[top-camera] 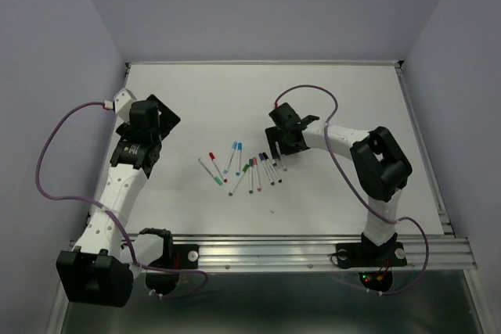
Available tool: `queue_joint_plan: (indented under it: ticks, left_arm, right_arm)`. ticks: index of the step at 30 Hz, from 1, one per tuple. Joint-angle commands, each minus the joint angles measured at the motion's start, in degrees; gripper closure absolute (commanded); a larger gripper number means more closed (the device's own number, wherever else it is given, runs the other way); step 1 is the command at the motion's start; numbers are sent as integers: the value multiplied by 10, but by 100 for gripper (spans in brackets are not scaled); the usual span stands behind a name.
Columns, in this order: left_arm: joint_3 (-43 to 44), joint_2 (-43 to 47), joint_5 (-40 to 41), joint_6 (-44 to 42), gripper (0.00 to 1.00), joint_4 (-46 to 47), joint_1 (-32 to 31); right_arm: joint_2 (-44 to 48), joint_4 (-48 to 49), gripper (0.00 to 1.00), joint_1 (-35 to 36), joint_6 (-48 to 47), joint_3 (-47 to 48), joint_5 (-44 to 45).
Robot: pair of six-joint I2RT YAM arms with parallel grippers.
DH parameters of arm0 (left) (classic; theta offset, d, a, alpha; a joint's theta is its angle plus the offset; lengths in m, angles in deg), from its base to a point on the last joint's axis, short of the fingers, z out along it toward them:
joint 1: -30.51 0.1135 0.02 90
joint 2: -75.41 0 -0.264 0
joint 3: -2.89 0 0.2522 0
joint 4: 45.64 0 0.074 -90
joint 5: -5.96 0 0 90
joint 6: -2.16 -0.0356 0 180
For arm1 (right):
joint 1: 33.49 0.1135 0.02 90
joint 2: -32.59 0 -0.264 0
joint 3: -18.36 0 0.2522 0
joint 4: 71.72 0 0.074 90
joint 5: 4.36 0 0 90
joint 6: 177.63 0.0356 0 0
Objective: Open the pen caps
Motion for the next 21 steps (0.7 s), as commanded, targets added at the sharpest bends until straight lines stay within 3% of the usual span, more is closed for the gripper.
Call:
queue_joint_plan:
  ticks: [1, 8, 18, 21]
  left_arm:
    - [-6, 12, 4, -10, 1, 16, 1]
    - [-6, 13, 4, -10, 1, 16, 2]
    - [-8, 15, 8, -10, 1, 16, 2]
    - [-8, 13, 5, -10, 1, 17, 2]
  right_arm:
    - [-13, 6, 23, 6, 0, -2, -20]
    - [-23, 7, 42, 6, 1, -4, -36]
    - [-43, 14, 55, 6, -4, -7, -62]
    - [-51, 14, 66, 6, -8, -9, -64]
